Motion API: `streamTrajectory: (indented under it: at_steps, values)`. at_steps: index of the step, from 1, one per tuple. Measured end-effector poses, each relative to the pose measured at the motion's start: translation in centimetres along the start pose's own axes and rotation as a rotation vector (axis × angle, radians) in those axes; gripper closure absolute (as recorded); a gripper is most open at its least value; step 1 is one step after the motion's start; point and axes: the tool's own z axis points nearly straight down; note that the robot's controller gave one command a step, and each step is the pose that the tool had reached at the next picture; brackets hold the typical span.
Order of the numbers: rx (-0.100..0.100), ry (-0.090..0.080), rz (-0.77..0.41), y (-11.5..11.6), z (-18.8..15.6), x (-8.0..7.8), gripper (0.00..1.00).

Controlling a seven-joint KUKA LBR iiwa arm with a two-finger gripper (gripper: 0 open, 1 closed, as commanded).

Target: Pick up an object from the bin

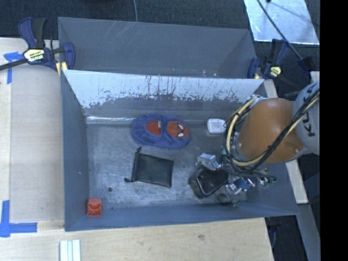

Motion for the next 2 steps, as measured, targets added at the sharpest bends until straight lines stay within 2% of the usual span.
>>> streamTrajectory:
  at_steps: [1, 2]
  values:
    - [0.0, -0.004, -0.002, 0.1, 0.0, -0.2, 1.0]
    - [-0.005, 0.004, -0.5, -2.4, -17.5, -1.8, 1.0]
